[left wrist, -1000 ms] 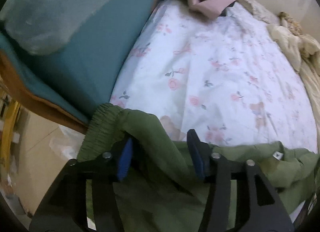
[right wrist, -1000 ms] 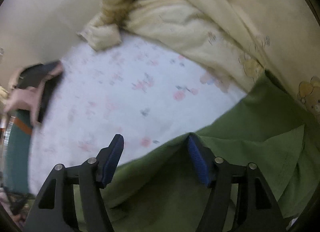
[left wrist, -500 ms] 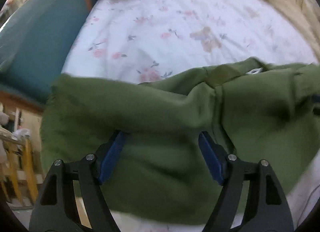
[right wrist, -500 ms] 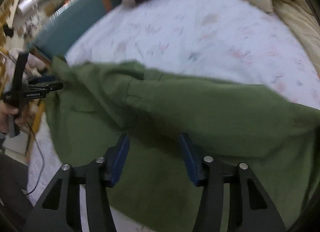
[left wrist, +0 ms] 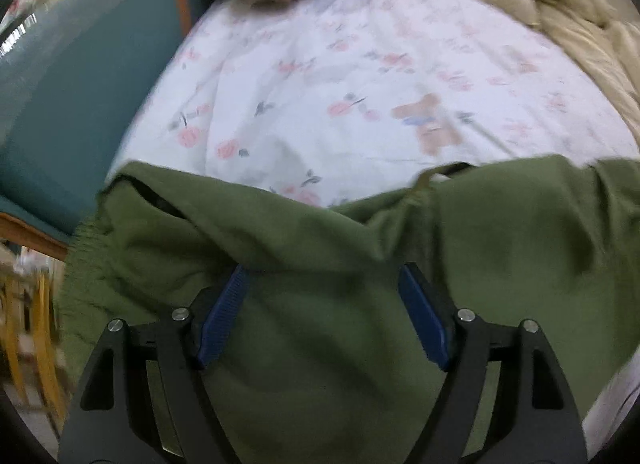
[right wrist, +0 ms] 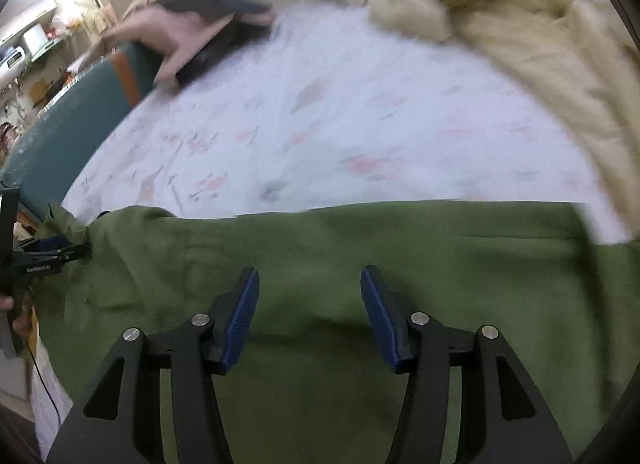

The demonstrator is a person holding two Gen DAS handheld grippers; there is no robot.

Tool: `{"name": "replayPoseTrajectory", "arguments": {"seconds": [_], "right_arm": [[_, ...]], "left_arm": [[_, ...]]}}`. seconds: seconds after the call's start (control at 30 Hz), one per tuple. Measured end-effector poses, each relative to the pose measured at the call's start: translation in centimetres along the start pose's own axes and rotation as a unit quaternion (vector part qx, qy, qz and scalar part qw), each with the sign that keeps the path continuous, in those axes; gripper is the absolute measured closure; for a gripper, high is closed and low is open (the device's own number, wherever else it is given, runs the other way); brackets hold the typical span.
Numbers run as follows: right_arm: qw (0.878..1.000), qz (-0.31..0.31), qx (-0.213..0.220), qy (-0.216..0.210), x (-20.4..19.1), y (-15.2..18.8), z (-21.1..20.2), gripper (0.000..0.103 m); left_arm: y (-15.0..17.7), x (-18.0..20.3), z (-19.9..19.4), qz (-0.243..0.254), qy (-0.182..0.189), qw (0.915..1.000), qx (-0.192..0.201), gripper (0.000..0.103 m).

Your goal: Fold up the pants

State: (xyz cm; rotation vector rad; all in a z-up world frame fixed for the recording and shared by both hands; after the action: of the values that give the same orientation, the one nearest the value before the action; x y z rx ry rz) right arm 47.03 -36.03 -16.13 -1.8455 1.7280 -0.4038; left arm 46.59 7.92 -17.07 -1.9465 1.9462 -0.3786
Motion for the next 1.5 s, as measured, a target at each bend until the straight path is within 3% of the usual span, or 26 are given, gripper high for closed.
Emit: {"name": "replayPoseTrajectory", "arguments": {"seconds": [0.07,0.13,0.17,0.2,0.27,0.33,0.4,0.47,0.5,0.53,0.6,0.67,0.73,0.77,0.8,0.87,0.9,0.93,1.07,1.27,1.3,1.37,1.43,1.5], "right_arm": [[0.996,0.057,0.013,0.068,5.7,1.2,-3.3,0.042],[0.98,0.117,0.005,0.161,12.1,3.3,-5.9,0.04],[0.971,0.152,-0.002,0.186,15.0,4.4,-6.8,0.04],[0.961,0.2,-0.011,0.189,17.5,5.5,-7.4,0.039],[0.945,0.306,-0.033,0.111,21.1,7.8,-7.2,0.039],[0.931,0.358,-0.027,0.058,22.4,8.9,-6.7,0.04],[0.936,0.347,-0.024,0.053,22.1,8.5,-6.0,0.044],[0.942,0.328,-0.04,0.055,21.8,7.8,-4.9,0.076],[0.944,0.317,-0.049,0.074,21.7,7.5,-4.7,0.103],[0.947,0.305,-0.046,0.089,21.7,6.9,-4.9,0.102],[0.95,0.302,-0.029,0.078,21.7,6.0,-5.9,0.102],[0.951,0.302,0.007,0.07,22.1,3.5,-6.8,0.102],[0.943,0.32,0.07,0.067,23.7,0.1,-8.1,0.102],[0.937,0.33,0.098,0.061,24.5,-1.6,-8.6,0.102],[0.934,0.335,0.113,0.055,25.0,-2.7,-8.8,0.093],[0.936,0.333,0.103,0.043,25.7,-4.7,-8.6,0.059],[0.938,0.328,0.095,0.054,25.9,-4.9,-8.8,0.027],[0.944,0.31,0.092,0.073,25.8,-5.1,-9.4,0.019],[0.969,0.198,0.034,0.145,24.8,-3.2,-10.5,0.023],[0.975,0.134,-0.046,0.171,24.3,0.9,-10.4,0.031],[0.977,0.126,-0.057,0.165,24.2,1.3,-10.1,0.033],[0.983,0.121,-0.089,0.101,22.9,2.0,-8.6,0.038],[0.981,0.118,-0.149,0.04,21.0,3.4,-6.2,0.04],[0.977,0.097,-0.186,0.035,19.9,4.3,-3.3,0.04]], "left_arm": [[0.7,0.7,-2.0,0.018,0.008,0.9995,0.024,0.027],[1.3,1.4,-3.4,0.026,0.018,0.9987,0.039,0.027],[1.9,1.8,-4.0,0.03,0.022,0.9984,0.044,0.027],[2.2,2.2,-4.4,0.032,0.029,0.9981,0.043,0.027],[2.9,2.9,-5.1,0.036,0.042,0.9977,0.04,0.027],[3.5,3.6,-5.6,0.048,0.043,0.9972,0.037,0.027],[4.0,4.1,-5.9,0.065,0.028,0.9968,0.037,0.027],[4.0,4.0,-5.8,0.06,0.024,0.9972,0.036,0.027],[4.0,3.8,-5.8,0.054,0.022,0.9976,0.037,0.027],[4.0,3.7,-5.8,0.049,0.02,0.9979,0.038,0.027],[4.0,3.3,-5.9,0.041,0.021,0.9981,0.041,0.027],[4.3,3.0,-5.7,0.039,0.016,0.9981,0.045,0.027],[4.6,3.0,-5.3,0.045,0.007,0.9981,0.042,0.027],[4.7,3.1,-5.1,0.047,0.004,0.9982,0.038,0.027],[4.8,3.1,-4.9,0.047,0.004,0.9984,0.033,0.027],[4.8,3.2,-5.0,0.044,0.009,0.9985,0.033,0.027],[4.8,3.3,-5.2,0.045,0.012,0.9982,0.038,0.027],[4.8,3.3,-5.4,0.047,0.012,0.9979,0.043,0.027],[5.4,3.6,-4.8,0.051,0.014,0.9974,0.049,0.027],[6.7,3.9,-3.8,0.047,0.026,0.9979,0.036,0.027],[6.8,3.9,-3.9,0.05,0.025,0.9978,0.037,0.027],[7.0,3.9,-4.0,0.055,0.021,0.9975,0.04,0.027],[7.0,3.9,-4.0,0.056,0.019,0.9974,0.041,0.027],[7.1,3.8,-3.8,0.056,0.015,0.9975,0.041,0.027]]}}
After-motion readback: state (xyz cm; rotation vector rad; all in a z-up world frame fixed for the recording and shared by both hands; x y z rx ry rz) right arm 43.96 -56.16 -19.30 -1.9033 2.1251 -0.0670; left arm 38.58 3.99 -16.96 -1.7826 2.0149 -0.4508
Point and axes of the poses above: each gripper's, at about its wrist camera, not at the fingertips, and z roughly the way its jaws point, x to its right, y to its underside, the point moved 5 cm from there along z, roughly the way its jaws point, and after that the axes turned 2 degrees about y, right-handed, at the moved point
